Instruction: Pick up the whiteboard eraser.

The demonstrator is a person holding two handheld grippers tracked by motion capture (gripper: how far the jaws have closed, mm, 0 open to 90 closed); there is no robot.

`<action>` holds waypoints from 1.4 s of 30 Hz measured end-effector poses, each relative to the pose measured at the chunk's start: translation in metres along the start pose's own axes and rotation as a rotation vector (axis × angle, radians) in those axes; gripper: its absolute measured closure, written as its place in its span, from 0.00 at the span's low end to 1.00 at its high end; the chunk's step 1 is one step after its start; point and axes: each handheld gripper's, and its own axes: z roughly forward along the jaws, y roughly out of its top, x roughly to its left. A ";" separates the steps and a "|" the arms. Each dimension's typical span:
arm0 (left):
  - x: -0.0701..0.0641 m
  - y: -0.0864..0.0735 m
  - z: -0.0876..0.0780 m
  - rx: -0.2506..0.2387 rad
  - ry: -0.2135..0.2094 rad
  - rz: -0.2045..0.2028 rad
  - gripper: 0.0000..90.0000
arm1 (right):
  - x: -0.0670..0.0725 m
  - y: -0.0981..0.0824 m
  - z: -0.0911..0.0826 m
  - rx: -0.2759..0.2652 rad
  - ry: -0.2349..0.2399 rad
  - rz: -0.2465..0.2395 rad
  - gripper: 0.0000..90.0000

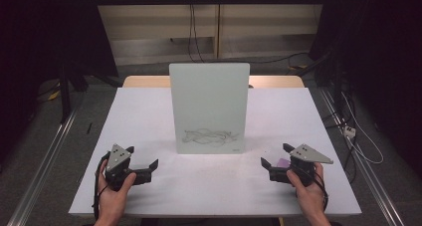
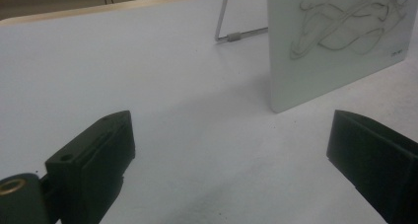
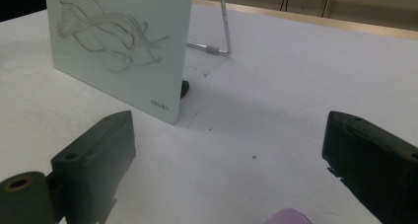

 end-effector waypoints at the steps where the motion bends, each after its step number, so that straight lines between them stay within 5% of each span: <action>1: 0.000 0.000 0.000 0.001 0.002 0.009 0.05 | 0.000 0.000 0.000 0.006 0.001 -0.003 0.06; 17: 0.000 -0.002 0.000 0.020 -0.007 0.011 0.05 | -0.007 0.006 -0.001 0.019 0.035 0.038 0.07; 22: 0.000 -0.001 0.001 0.022 -0.014 0.018 0.05 | -0.010 0.007 -0.003 0.035 0.001 0.026 0.07; 30: -0.001 -0.001 0.005 0.020 -0.023 0.015 0.05 | -0.020 0.010 -0.009 0.082 0.029 0.006 0.06; 36: -0.002 -0.001 0.003 0.026 -0.033 0.037 0.05 | -0.026 0.013 -0.014 0.096 0.004 -0.032 0.06; 42: -0.001 -0.001 0.002 0.024 -0.032 0.037 0.05 | -0.029 0.015 -0.019 0.115 0.078 -0.032 0.07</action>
